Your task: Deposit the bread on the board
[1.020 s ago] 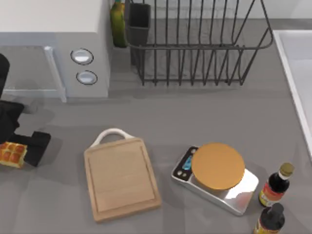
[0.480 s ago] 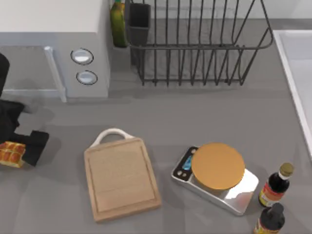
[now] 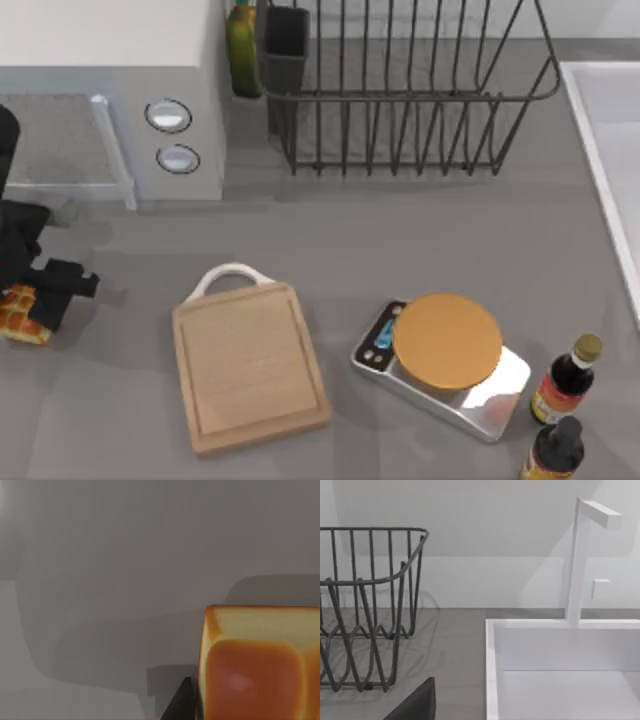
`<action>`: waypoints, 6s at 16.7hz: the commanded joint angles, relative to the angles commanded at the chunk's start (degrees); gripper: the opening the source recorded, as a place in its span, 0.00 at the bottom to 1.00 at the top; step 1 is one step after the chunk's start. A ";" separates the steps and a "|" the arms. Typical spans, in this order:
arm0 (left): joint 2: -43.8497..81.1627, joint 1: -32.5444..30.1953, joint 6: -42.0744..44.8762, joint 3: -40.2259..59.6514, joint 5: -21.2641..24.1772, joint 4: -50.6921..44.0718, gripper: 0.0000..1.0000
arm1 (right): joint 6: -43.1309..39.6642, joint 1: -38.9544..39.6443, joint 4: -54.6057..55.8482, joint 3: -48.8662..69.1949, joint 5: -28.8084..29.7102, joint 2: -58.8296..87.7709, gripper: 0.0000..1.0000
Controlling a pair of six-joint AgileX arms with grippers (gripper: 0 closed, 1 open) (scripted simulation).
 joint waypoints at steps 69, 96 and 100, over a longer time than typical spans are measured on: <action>-2.06 -35.26 -138.14 14.34 1.53 -15.31 0.00 | 0.00 0.00 0.00 0.00 0.00 0.00 1.00; 0.33 -35.47 -138.29 10.08 1.49 -8.54 0.90 | 0.00 0.00 0.00 0.00 0.00 0.00 1.00; 0.33 -35.47 -138.29 10.08 1.49 -8.54 1.00 | 0.00 0.00 0.00 0.00 0.00 0.00 1.00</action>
